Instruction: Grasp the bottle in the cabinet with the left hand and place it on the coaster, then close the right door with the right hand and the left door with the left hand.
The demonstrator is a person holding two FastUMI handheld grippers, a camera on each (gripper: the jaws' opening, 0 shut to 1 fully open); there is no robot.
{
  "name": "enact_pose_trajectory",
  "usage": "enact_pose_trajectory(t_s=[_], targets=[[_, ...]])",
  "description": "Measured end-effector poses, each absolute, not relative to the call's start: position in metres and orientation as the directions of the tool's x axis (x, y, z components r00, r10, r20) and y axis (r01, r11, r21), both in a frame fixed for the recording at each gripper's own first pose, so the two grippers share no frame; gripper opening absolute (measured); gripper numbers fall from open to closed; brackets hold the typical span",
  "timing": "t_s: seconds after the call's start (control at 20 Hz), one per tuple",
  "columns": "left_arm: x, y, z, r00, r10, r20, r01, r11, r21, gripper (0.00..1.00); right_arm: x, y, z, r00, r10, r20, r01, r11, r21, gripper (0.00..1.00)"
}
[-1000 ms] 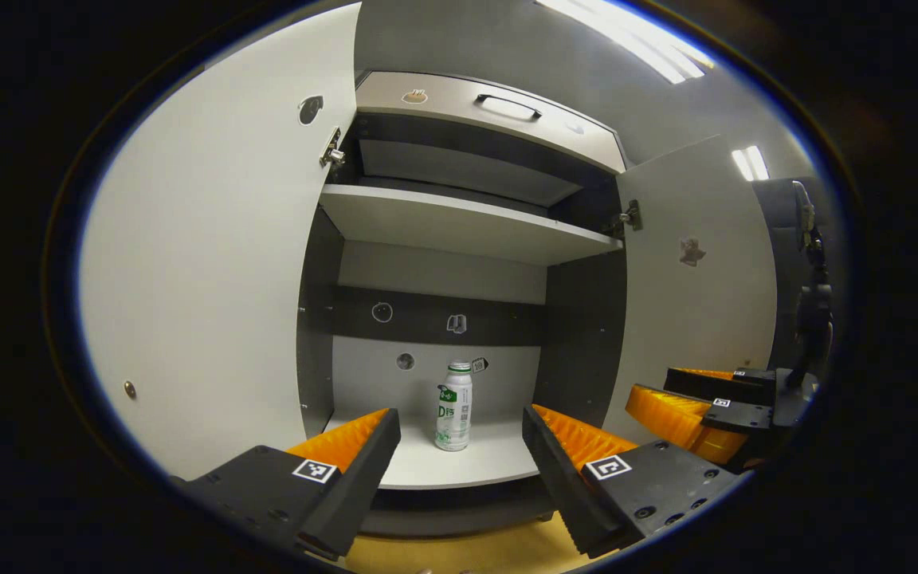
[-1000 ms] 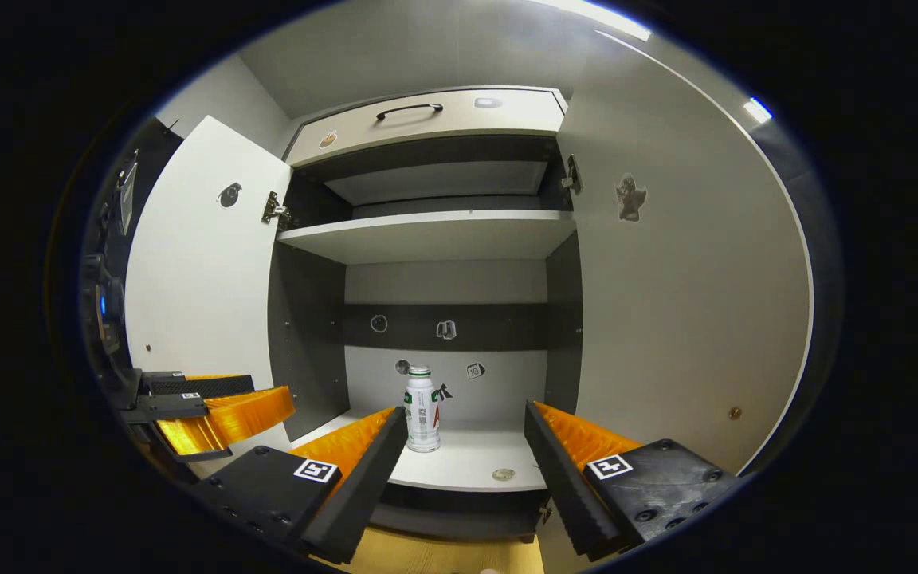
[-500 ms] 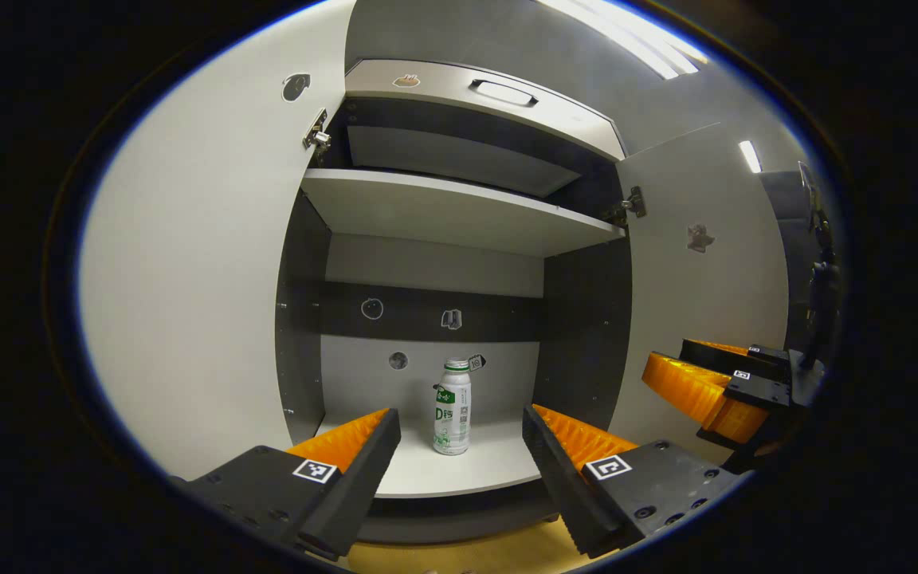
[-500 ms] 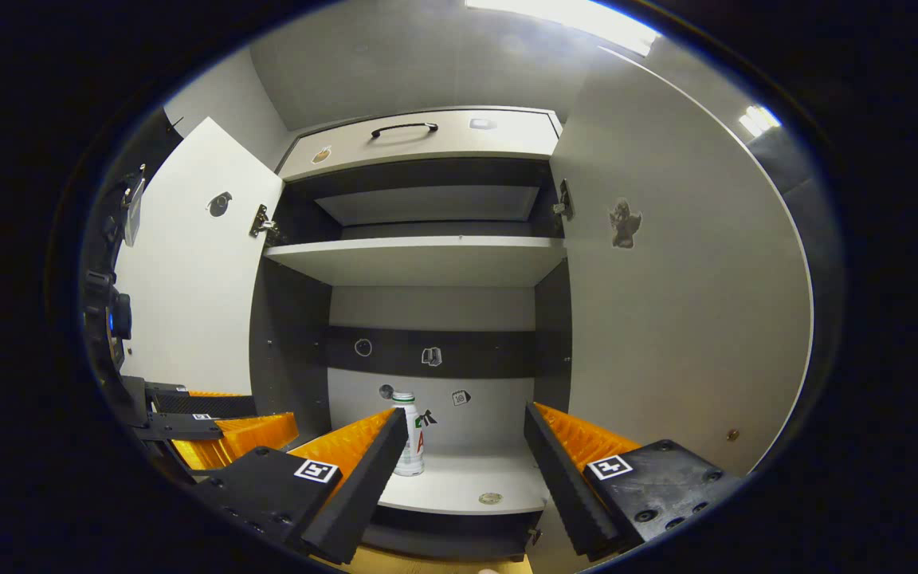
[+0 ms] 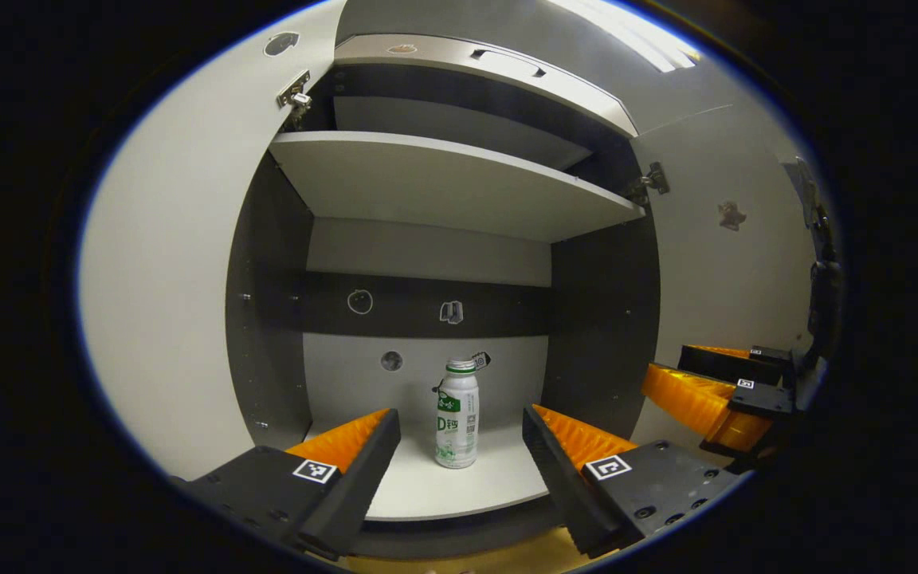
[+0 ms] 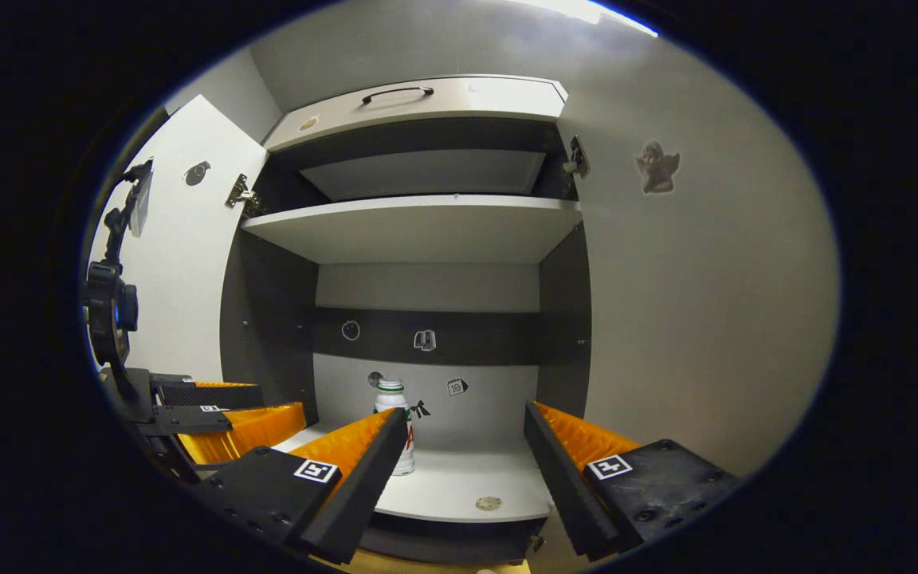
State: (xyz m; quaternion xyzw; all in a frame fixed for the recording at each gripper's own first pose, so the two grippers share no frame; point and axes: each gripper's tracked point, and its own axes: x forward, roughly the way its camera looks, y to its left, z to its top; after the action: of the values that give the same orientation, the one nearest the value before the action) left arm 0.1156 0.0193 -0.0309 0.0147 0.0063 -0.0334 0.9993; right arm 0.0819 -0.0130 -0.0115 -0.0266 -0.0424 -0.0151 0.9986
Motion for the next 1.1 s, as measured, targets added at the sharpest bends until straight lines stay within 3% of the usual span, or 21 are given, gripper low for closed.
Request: enact_pose_trajectory(t_s=[0.6,1.1], targets=[[0.214,0.018,-0.078,0.991,-0.121,-0.053,0.122,0.992,0.03,0.98,0.13,-0.012,-0.055,0.999,0.019,0.039,-0.014,0.993,-0.117,0.98],[0.269,0.021,-0.122,0.987,-0.122,-0.106,0.129,0.99,0.056,0.98,0.159,-0.032,-0.084,1.0,-0.002,-0.006,0.001,0.995,-0.103,0.98]])
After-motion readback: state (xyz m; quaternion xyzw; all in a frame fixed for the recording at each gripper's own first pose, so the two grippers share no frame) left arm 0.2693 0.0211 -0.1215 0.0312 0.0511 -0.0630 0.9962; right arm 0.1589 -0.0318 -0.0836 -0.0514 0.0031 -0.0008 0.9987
